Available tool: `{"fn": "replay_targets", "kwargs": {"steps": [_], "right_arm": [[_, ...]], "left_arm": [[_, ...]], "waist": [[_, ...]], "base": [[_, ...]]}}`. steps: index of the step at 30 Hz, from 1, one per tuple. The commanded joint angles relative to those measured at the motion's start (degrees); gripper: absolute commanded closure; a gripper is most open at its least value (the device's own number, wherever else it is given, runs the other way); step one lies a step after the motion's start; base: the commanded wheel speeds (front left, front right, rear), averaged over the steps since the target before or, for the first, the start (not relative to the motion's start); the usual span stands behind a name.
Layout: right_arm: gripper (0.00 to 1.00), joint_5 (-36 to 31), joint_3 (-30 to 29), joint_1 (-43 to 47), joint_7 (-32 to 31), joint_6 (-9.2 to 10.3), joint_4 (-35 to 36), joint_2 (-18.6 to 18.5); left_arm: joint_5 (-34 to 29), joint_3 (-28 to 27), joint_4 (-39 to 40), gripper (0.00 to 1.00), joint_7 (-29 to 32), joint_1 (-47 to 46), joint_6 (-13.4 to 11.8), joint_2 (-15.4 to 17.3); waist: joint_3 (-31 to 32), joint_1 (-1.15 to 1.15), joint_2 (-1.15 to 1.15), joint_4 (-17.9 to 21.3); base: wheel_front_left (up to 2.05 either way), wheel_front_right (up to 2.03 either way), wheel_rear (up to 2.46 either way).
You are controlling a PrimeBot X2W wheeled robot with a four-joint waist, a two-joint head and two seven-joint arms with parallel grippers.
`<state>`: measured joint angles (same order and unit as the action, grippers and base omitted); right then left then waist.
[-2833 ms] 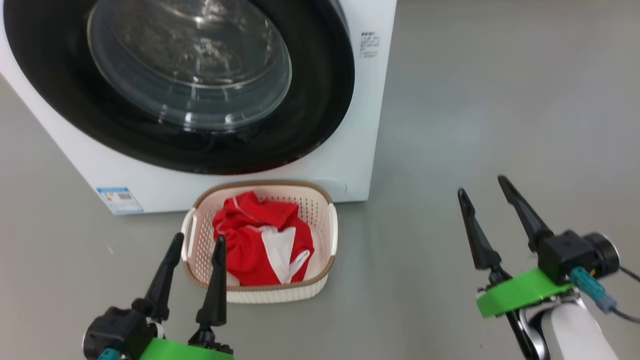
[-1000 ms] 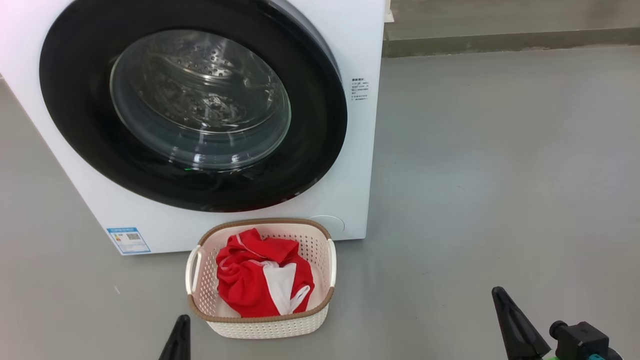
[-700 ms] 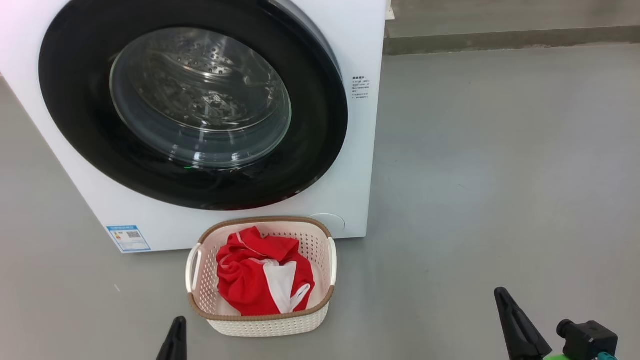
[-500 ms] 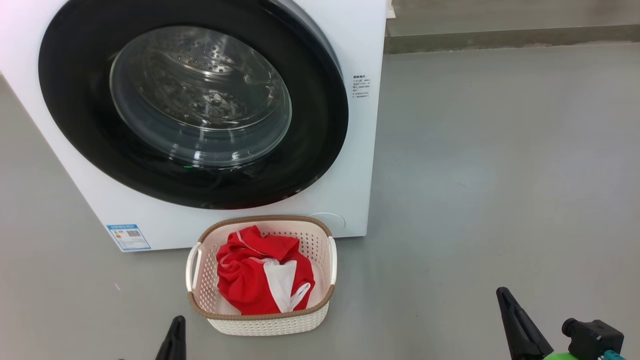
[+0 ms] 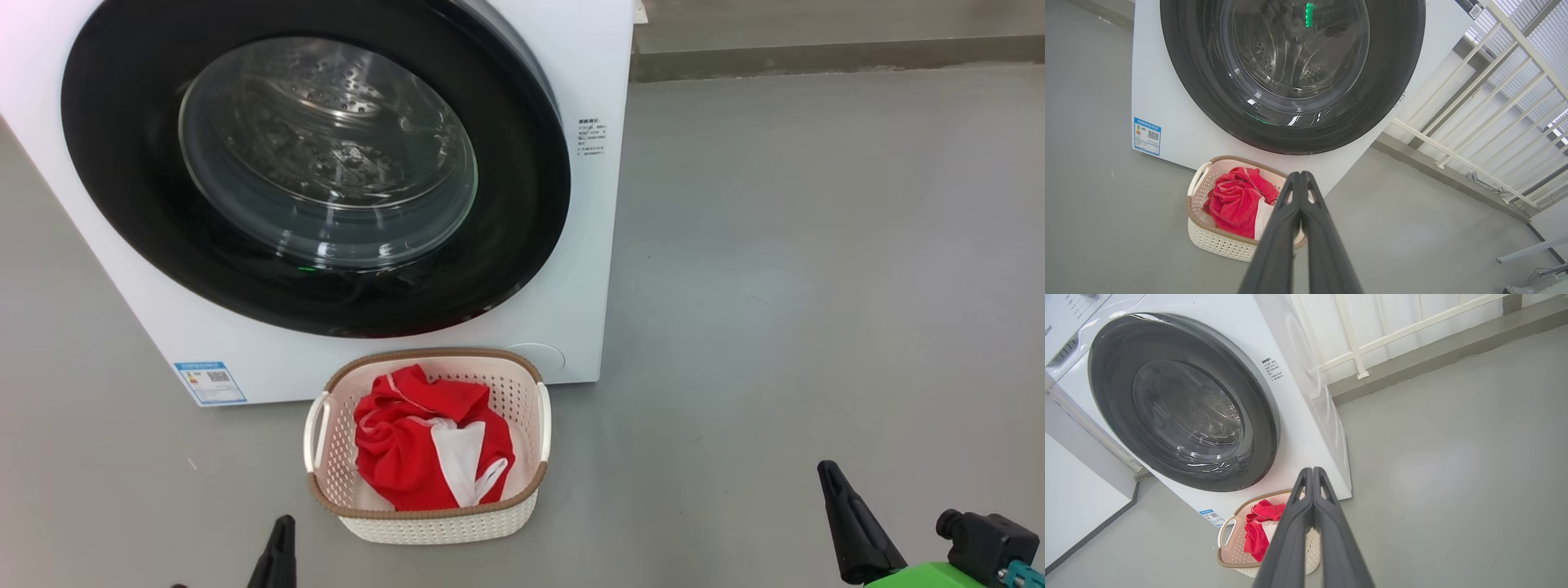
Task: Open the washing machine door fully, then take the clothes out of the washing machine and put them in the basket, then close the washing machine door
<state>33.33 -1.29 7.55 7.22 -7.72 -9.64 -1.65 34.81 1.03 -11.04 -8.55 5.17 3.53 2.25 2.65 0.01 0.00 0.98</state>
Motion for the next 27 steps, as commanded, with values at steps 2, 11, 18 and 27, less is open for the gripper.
{"fn": "replay_targets", "kwargs": {"steps": [2,11,18,27], "right_arm": [[1.0,2.2,-0.1,-3.4,-0.4,0.07,1.1,-0.9],[1.0,8.2,-0.4,-4.4,-1.5,0.08,0.5,-1.1],[1.0,12.8,-0.6,-5.2,-2.4,0.1,0.1,-1.3],[1.0,18.7,-1.0,-6.2,-3.6,0.11,-0.4,-1.5]], "left_arm": [[2.0,-1.1,1.1,1.0,0.4,-2.8,0.4,0.2],[7.6,-1.8,0.7,1.0,1.9,-3.7,0.8,0.3],[12.0,-2.3,0.4,1.0,3.1,-4.4,1.1,0.3],[17.6,-3.0,0.0,1.0,4.6,-5.2,1.4,0.3]], "waist": [[0.0,-0.01,0.0,0.0],[-0.3,-0.01,0.0,-0.1],[-0.6,-0.01,0.0,-0.2],[-0.8,-0.01,0.0,-0.3]], "base": [[0.0,0.0,0.0],[0.0,0.0,0.0],[0.0,0.0,0.0],[0.0,0.0,0.0]]}}
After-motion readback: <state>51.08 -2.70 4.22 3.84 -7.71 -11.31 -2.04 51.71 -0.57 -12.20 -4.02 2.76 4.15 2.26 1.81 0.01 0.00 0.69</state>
